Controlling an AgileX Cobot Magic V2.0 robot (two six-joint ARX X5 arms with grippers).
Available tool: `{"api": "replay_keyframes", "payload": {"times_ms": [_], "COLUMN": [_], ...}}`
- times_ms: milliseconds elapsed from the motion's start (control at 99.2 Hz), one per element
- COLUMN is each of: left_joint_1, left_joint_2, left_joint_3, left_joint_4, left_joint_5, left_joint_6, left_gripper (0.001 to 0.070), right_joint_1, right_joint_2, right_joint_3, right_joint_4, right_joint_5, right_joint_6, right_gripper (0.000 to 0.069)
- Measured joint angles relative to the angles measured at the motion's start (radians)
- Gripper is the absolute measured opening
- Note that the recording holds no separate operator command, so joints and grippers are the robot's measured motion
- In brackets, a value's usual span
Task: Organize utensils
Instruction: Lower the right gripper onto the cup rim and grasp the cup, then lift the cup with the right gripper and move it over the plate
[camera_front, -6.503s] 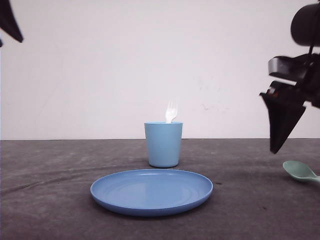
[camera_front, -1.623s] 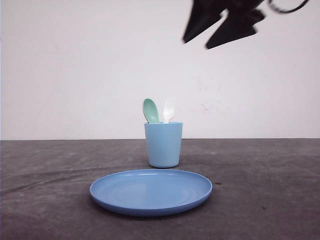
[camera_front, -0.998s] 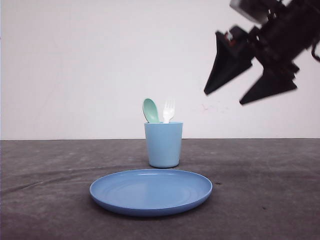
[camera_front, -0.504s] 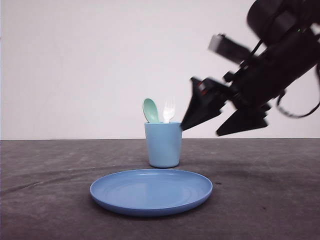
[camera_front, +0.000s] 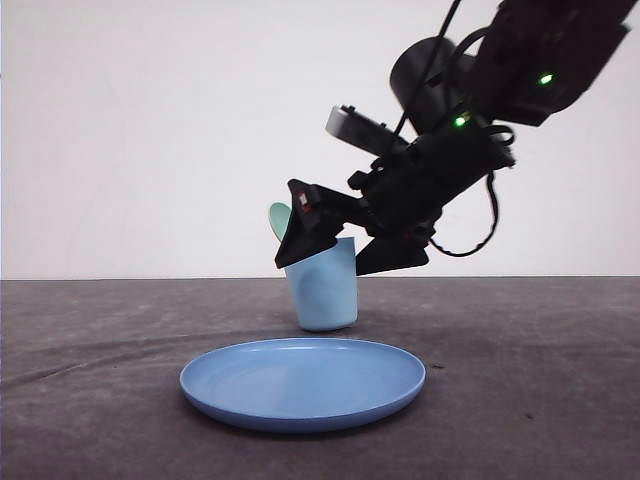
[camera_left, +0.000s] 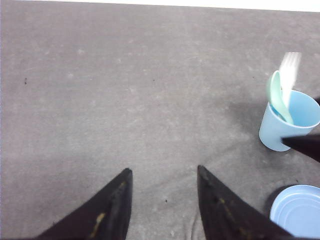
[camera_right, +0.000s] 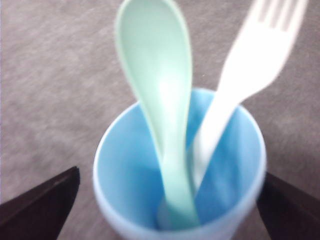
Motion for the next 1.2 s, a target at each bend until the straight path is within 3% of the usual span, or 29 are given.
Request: {"api": "replay_keyframes", "payload": {"times_ms": [444,605,676,928,1200], "left_joint_1": [0.000,0.000,0.000,0.000,0.000], "left_joint_2": [0.000,0.000,0.000,0.000,0.000], "left_joint_3": [0.000,0.000,0.000,0.000,0.000], "left_joint_4": [0.000,0.000,0.000,0.001,0.002], "left_joint_5": [0.000,0.000,0.000,0.000,0.000], "left_joint_6": [0.000,0.000,0.000,0.000,0.001], "left_gripper": [0.0236,0.0236,0.0236,0.0236,0.0236], "right_joint_1": [0.003,0.004,0.005,0.005,0.006], "right_joint_2": [0.023,0.023,0.023,-0.013,-0.253], "right_joint_3": [0.043,0.043,0.043,0.043,0.043], "right_joint_4": [-0.029,-0.047,-0.046,-0.107,-0.254], "right_joint_5": [0.046,0.064,0.070,0.072,0.072], "right_joint_6": [0.000,-0.004,-0.005,-0.008,-0.006], "right_gripper": [0.0676,0.0517,0.0485,0.0481,0.0479]}}
